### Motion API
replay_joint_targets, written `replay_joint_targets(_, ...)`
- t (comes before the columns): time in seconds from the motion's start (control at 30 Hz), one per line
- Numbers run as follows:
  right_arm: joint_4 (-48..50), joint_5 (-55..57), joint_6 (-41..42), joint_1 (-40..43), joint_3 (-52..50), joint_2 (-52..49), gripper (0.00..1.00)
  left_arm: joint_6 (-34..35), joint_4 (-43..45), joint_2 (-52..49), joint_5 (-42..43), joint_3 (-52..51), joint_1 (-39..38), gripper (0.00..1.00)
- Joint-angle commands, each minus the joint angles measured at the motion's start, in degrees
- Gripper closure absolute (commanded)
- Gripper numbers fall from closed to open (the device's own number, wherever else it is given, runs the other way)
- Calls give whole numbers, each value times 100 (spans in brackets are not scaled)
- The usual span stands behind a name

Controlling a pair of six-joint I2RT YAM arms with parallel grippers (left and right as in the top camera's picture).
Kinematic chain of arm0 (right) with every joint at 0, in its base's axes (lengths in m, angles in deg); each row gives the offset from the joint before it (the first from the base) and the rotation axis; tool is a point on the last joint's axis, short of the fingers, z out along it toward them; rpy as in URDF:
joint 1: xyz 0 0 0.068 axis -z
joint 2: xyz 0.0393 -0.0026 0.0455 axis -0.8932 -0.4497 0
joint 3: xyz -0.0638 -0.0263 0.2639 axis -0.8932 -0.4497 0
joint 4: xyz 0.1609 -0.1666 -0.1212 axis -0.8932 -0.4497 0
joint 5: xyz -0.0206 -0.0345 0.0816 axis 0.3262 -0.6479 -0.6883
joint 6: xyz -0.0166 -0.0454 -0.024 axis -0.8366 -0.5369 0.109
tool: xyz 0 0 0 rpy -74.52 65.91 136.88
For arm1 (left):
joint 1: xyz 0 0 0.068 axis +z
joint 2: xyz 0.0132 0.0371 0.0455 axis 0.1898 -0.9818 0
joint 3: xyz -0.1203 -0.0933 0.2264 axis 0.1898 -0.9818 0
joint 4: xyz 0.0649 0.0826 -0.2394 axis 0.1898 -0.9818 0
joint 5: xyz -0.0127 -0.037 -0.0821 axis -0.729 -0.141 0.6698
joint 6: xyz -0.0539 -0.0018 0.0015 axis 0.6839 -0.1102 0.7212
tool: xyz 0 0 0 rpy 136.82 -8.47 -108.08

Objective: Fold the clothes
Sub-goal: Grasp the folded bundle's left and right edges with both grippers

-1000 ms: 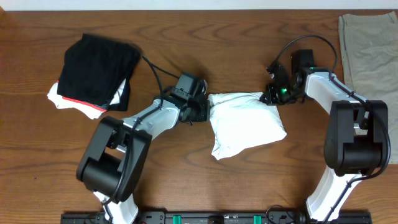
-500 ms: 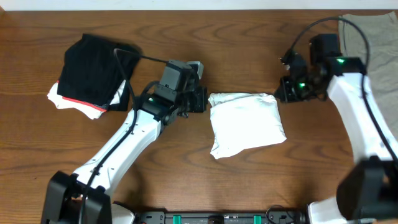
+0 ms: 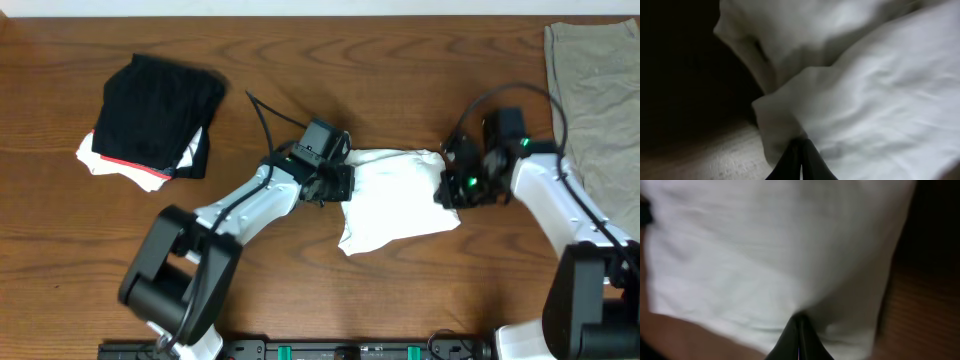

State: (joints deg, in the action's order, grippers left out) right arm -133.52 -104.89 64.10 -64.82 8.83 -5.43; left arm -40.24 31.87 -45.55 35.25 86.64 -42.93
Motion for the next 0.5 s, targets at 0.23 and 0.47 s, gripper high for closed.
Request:
replay_joint_targets(0.23, 1023, 68, 214, 13, -1108, -236, 96, 28, -9, -131, 37, 35, 9, 94)
replay_joint_targets(0.47, 1067, 31, 216, 13, -1097, -234, 85, 28, -122, 994, 28, 155, 9, 74)
